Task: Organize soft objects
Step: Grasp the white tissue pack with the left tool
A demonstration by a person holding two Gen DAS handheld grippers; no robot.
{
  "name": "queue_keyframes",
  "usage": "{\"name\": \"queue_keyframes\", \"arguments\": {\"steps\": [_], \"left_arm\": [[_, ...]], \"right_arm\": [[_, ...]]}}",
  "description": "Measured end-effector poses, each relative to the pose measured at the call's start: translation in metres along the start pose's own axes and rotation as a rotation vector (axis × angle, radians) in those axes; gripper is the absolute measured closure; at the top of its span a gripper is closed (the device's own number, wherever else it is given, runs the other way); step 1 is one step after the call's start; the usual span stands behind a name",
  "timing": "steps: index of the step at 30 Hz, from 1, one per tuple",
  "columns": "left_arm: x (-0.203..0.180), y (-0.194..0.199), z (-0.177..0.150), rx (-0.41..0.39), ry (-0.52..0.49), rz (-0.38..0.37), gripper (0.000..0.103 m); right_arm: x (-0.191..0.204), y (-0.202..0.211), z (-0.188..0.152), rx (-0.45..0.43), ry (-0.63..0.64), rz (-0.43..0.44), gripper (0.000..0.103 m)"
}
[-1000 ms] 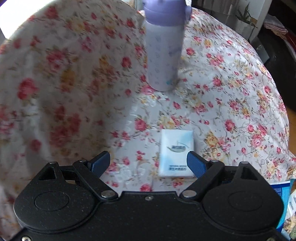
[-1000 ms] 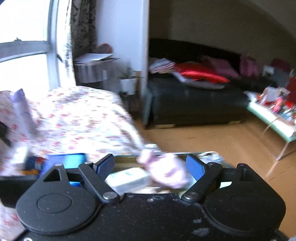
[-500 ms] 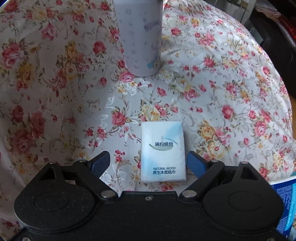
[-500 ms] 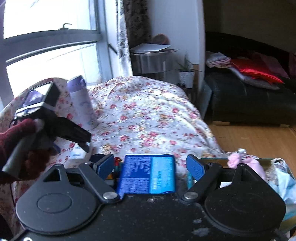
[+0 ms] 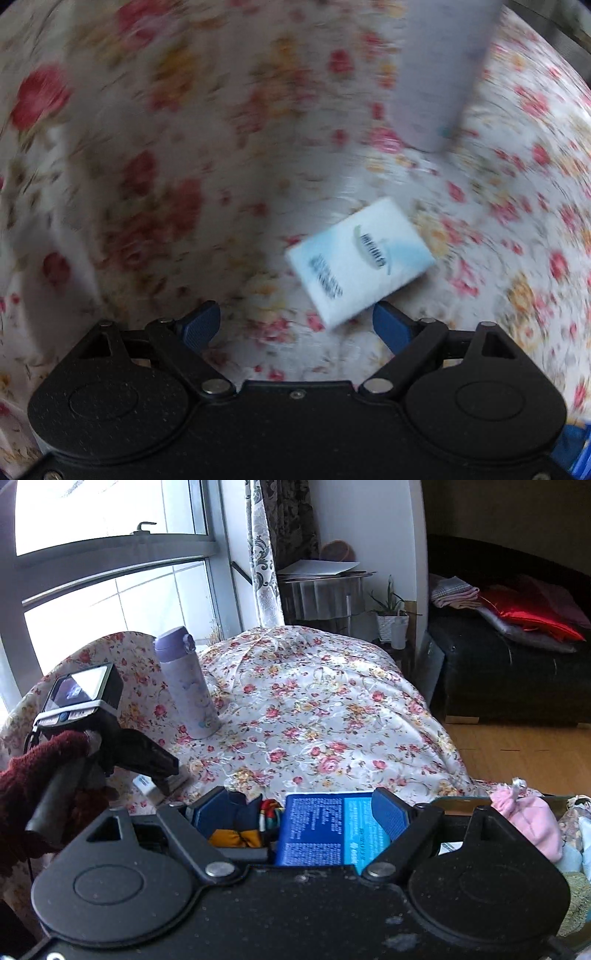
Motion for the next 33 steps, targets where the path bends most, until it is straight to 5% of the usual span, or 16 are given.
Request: {"name": "queue_keyframes", "arguments": {"steps": [9, 15, 29, 33], "left_arm": [[0.013, 0.016, 0.008, -0.035, 0.124, -0.219, 0.012], [0.007, 0.006, 0.015, 0.032, 0.181, -0.33, 0.009], [-0.022, -0.016, 0.021, 0.025, 0.12, -0.164, 0.008], [-0.029, -0.016, 0.023, -0.02, 0.038, -0.094, 0.024]], "right_arm": [[0.018, -0.011, 0.004, 0.021, 0.033, 0.041, 0.019], [0.028, -0.022, 0.005, 0.04, 0.045, 0.075, 0.019], [0.035, -0.065, 0.004, 0.195, -0.028, 0.146, 0.019], [0.036, -0.085, 0.002, 0.276, -0.084, 0.174, 0.019]]}}
Point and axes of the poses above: each gripper's, at about its wrist camera, not at the fingertips, and y roughly against the way its jaws point, x to its left, z to its top, the point moved 3 cm from there along -y, roughly the way its jaws point, and after that the axes turned 6 degrees about z, right-handed, at the moved point
